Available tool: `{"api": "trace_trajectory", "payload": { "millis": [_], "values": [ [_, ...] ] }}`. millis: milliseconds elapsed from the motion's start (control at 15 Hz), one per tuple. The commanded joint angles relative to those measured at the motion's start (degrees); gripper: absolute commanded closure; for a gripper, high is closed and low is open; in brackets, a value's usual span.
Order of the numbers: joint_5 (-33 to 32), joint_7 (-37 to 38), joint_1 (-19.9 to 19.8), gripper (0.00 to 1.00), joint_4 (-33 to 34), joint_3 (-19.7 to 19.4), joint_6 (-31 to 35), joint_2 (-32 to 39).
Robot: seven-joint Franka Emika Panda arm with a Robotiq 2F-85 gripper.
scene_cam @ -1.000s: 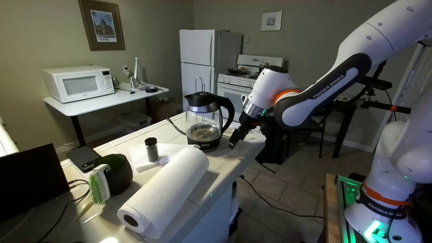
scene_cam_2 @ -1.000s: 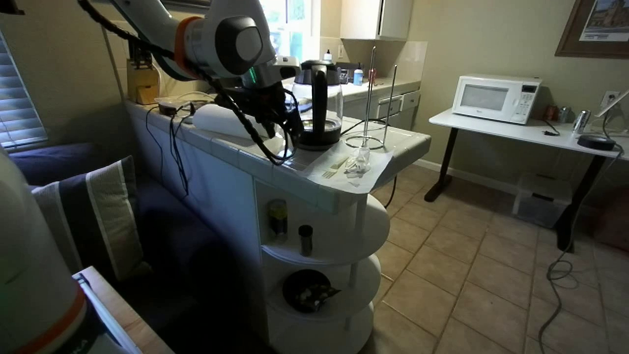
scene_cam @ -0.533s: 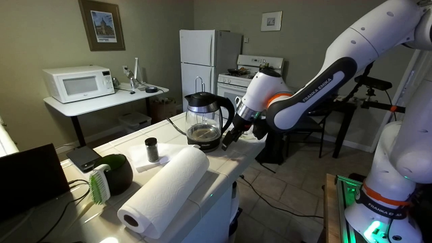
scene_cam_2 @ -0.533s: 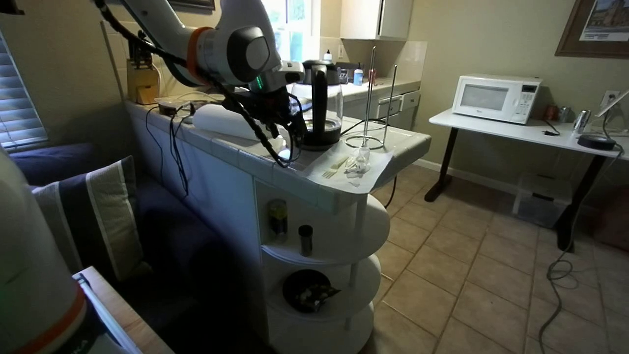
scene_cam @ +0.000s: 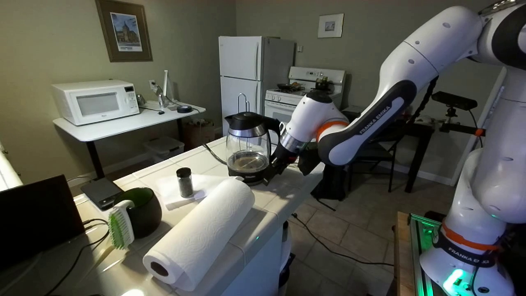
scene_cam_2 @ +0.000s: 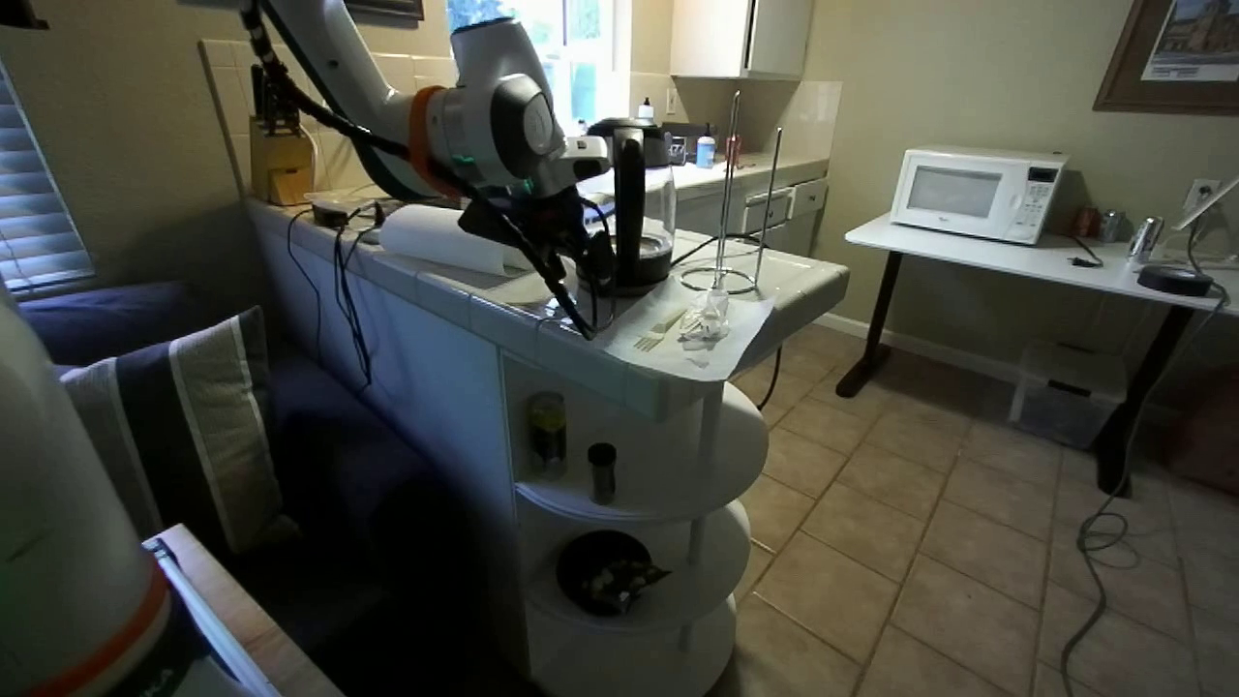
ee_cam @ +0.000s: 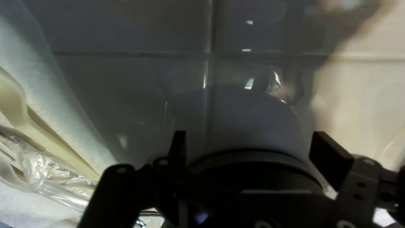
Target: Move the kettle backwards
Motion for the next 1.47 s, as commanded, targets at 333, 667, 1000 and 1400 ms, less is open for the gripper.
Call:
{"api": "trace_trajectory", "payload": {
  "millis": [333, 667, 1000, 1400],
  "values": [
    [-14.45, 13.2, 0.53, 0.0, 4.96, -2.58, 4.75, 6.92],
    [-17.0, 13.72, 0.95, 0.0, 6.05, -3.62, 10.1, 9.98],
    [-23.45, 18.57, 2.94, 0.0, 7.29, -6.87, 11.85, 10.45],
    [-31.83, 29.98, 7.33, 0.0, 11.63, -10.86, 10.91, 12.11]
  ]
}}
